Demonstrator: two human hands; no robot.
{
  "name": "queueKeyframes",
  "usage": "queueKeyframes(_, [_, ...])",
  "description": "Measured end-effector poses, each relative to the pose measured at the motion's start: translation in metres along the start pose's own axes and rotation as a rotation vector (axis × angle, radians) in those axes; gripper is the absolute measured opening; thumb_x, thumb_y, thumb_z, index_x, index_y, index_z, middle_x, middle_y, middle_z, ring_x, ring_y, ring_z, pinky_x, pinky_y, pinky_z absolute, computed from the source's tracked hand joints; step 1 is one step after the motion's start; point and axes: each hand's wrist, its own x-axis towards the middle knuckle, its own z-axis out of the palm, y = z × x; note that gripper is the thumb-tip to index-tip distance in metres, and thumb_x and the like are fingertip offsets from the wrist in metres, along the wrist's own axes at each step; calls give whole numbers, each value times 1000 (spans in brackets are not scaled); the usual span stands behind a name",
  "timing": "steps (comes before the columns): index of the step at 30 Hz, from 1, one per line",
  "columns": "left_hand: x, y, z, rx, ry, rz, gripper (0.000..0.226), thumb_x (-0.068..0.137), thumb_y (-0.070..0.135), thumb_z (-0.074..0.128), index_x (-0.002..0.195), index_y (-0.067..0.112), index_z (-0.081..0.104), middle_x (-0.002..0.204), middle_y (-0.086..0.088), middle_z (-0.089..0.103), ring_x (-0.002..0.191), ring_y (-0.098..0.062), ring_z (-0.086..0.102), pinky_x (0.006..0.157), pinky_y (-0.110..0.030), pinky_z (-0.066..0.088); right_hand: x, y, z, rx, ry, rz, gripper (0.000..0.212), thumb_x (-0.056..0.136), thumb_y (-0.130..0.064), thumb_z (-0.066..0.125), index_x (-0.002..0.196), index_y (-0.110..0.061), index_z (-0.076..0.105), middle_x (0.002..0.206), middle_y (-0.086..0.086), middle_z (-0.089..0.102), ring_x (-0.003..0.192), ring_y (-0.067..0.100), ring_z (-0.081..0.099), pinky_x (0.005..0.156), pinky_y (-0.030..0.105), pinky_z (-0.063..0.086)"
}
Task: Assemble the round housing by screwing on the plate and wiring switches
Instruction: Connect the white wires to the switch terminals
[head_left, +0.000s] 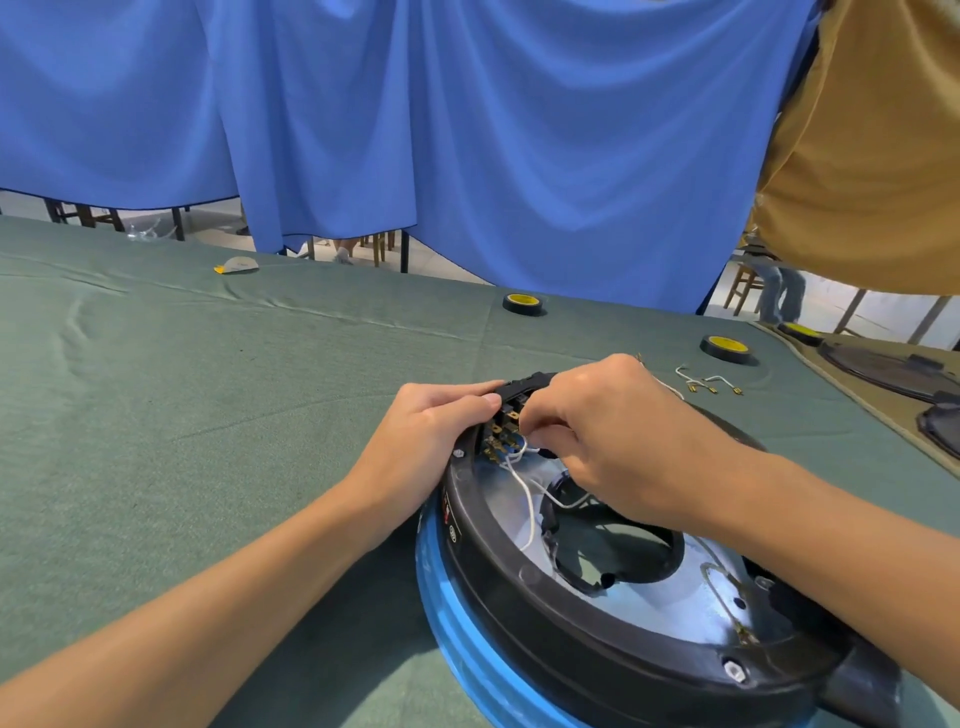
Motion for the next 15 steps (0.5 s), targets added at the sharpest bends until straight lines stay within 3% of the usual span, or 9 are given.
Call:
queueKeyframes(5, [3,7,-5,47,-29,-44,28,95,5,54,104,18,77,100,-6,77,101,-18,72,103,-38,49,-6,13,-10,205,-41,12,10,89,-29,64,95,-25,72,80,-10,69,74,6,59,71,23,47])
queueKeyframes(8, [7,10,-10,107,-38,-93,29,95,7,55,119,11,72,109,-5,76,110,-19,69,111,-43,42,-15,32,-18,276,44,101,8,86,-30,67,88,-25,74,75,-10,70,72,4,60,68,21,46])
queueKeyframes(12, [10,17,-12,170,-45,-132,28,94,8,58,112,21,74,109,4,76,108,-12,69,110,-39,44,-34,63,-21,274,106,307,9,85,-33,67,87,-29,74,89,-12,69,85,1,58,76,18,40])
queueKeyframes(15, [12,20,-14,161,-52,-168,30,93,6,58,113,22,74,112,5,75,110,-14,68,110,-40,44,-46,72,-13,429,68,377,6,84,-34,69,84,-33,74,94,-16,69,90,-1,60,83,20,43])
